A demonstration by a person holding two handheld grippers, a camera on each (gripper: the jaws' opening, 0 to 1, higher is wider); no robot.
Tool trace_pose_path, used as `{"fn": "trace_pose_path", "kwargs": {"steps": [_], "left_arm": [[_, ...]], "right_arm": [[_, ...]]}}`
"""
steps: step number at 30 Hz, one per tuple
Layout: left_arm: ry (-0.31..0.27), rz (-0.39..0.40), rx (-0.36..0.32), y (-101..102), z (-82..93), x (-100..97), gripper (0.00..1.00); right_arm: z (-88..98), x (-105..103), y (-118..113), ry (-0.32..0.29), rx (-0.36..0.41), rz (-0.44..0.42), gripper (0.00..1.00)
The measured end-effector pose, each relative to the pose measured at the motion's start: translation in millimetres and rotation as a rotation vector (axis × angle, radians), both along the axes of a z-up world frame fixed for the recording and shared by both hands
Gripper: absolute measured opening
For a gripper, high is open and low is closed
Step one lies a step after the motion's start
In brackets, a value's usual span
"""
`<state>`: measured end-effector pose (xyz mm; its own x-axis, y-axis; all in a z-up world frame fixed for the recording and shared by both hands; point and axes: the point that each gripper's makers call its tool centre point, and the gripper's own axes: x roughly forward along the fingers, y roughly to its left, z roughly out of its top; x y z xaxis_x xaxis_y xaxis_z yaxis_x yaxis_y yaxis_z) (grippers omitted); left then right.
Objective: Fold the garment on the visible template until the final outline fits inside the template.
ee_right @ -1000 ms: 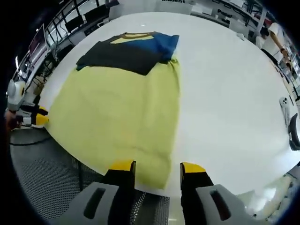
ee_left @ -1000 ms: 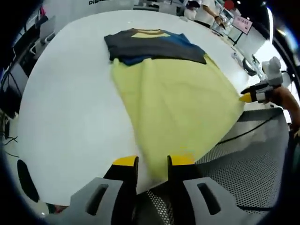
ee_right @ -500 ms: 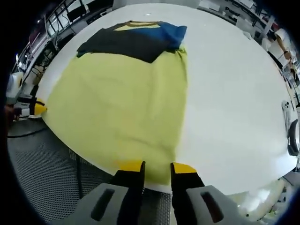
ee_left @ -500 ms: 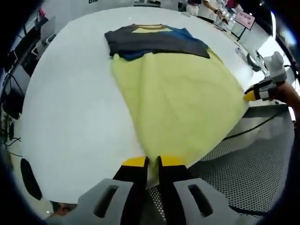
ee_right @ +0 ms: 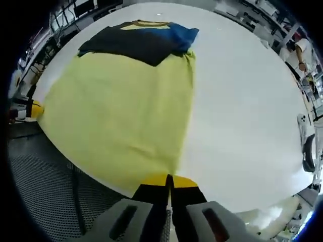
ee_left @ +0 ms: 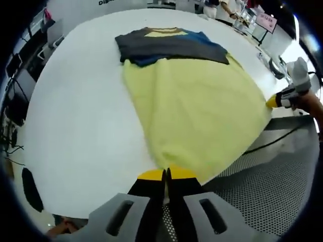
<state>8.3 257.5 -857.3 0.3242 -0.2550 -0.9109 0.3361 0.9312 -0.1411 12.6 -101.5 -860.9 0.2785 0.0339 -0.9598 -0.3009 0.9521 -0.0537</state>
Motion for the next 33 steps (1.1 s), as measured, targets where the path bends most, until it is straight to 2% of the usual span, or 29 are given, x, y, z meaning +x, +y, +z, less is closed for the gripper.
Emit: {"fn": "trace_pose_path", "kwargs": {"steps": [1,3,6,7,10,12,13,14,15,19,23,27,28,29,30,31,33], "left_arm": [[0.01,0.016,-0.002,0.3,0.2,0.2,0.0],[0.005,0.009,0.0,0.2,1.6,0.4,0.0],[-0.001,0.028,-0.029,-0.3,5.4,1.9,0.0],[-0.004,0.056,-0.064,-2.1,8.1,3.4,0.0],[-0.008,0.066,-0.066,1.0,10.2,4.7,0.0],[-0.013,0.076,-0.074,1.0,10.9,6.1,0.0],[-0.016,0.079,-0.086,-0.6,11.6,6.7,0.0],[-0.016,0.083,-0.093,-1.4,12.3,7.1,0.0],[-0.02,0.084,-0.094,-1.3,13.5,8.2,0.0],[-0.042,0.107,-0.117,-1.9,21.1,12.6,0.0],[-0.064,0.136,-0.15,-2.5,28.4,17.1,0.0],[-0.067,0.142,-0.154,-2.9,29.6,17.9,0.0],[-0.075,0.147,-0.158,-3.5,31.2,18.8,0.0],[-0.078,0.15,-0.159,-3.7,31.6,19.0,0.0],[-0.08,0.153,-0.161,-3.9,32.0,19.2,0.0],[-0.081,0.155,-0.162,-4.1,32.3,19.3,0.0],[-0.083,0.156,-0.158,-4.1,31.4,18.8,0.0]], "right_arm": [[0.4,0.8,4.9,-0.013,0.061,-0.037,0.0],[1.0,-1.9,16.0,0.003,0.167,-0.119,0.0],[7.8,1.8,12.3,-0.025,0.135,-0.083,0.0],[9.2,2.6,12.6,-0.03,0.133,-0.081,0.0],[10.4,1.3,9.8,-0.033,0.127,-0.08,0.0],[6.9,-0.8,1.2,-0.022,0.085,-0.075,0.0],[5.3,-2.3,0.1,-0.011,0.081,-0.081,0.04],[3.9,-2.5,1.3,-0.007,0.086,-0.075,0.15],[2.9,-4.0,2.6,0.001,0.088,-0.072,0.19],[1.2,-5.8,5.3,0.014,0.09,-0.064,0.2],[-0.2,-6.8,5.0,0.026,0.093,-0.067,0.15],[-0.7,-7.0,5.8,0.027,0.089,-0.057,0.16],[-1.2,-9.2,7.4,0.026,0.034,0.026,0.14],[-1.5,-10.8,14.2,0.03,0.059,0.016,0.09],[-1.7,-10.9,16.0,0.029,0.05,0.029,0.06],[-1.8,-10.9,18.0,0.03,0.037,0.082,0.01],[-2.2,-12.1,22.8,0.035,0.016,0.129,0.0]]}}
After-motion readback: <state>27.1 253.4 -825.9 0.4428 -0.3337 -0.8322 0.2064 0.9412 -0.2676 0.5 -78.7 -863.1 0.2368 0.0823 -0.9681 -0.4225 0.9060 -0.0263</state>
